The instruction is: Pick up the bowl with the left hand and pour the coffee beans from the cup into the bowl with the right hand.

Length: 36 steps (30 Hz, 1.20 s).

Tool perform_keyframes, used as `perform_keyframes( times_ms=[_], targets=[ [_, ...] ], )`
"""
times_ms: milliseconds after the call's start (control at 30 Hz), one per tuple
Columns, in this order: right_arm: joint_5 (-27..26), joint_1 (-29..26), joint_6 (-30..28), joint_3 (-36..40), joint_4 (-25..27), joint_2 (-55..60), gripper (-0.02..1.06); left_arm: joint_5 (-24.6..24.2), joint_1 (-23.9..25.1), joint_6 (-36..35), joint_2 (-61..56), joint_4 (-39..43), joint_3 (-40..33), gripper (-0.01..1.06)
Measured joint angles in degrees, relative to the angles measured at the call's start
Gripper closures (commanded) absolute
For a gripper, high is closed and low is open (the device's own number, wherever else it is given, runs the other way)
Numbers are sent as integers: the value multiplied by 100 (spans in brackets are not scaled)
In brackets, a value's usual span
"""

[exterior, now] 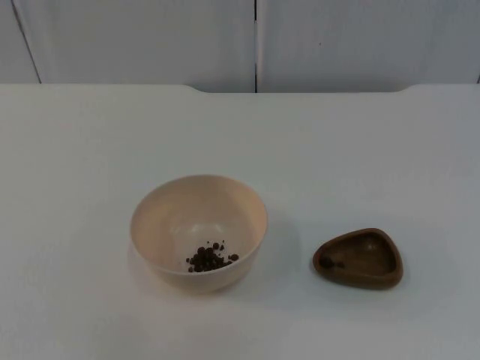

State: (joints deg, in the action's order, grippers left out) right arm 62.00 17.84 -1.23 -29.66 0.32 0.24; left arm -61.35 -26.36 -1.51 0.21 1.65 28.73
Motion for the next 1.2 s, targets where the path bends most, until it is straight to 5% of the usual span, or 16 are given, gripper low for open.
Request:
perform_keyframes(
  times_ms=[233,500,1200],
  targets=[
    [0,-898,0,0,12,0,-1,0,0,0,0,0,0,0],
    [0,-1337,0,0,12,0,-1,0,0,0,0,0,0,0],
    [0,-1497,21,0,12,0,-1,0,0,0,0,0,0,0]
  ],
)
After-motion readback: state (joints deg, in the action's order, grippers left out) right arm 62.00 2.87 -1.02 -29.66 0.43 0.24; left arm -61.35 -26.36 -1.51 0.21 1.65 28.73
